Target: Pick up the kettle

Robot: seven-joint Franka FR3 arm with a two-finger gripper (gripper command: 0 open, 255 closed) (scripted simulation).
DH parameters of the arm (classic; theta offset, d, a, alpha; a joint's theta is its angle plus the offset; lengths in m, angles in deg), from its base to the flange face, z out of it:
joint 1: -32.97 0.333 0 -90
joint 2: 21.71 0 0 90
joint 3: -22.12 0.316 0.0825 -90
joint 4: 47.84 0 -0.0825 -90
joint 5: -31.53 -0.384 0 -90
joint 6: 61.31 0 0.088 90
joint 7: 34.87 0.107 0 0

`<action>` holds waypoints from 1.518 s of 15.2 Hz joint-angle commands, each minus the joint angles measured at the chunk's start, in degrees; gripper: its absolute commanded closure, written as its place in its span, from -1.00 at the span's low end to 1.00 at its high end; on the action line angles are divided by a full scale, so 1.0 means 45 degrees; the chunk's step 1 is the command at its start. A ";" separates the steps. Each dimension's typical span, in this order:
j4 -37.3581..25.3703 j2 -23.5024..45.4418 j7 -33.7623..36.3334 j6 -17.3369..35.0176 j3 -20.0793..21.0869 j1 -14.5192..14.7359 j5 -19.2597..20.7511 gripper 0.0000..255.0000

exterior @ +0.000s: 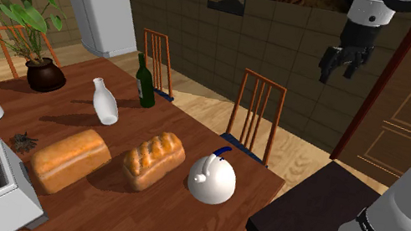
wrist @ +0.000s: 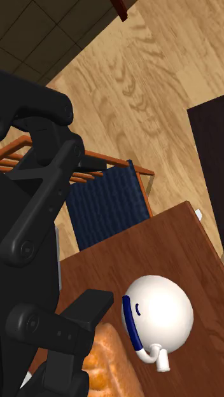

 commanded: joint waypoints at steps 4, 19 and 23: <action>0.1022 -0.0344 0.1766 0.0686 0.0927 -0.0072 -0.0617 -1.00; 0.2790 0.2274 1.0753 0.5424 0.6401 -0.0397 -0.3683 -1.00; 0.2250 0.4149 1.3325 0.6888 0.8033 -0.1049 -0.3734 -1.00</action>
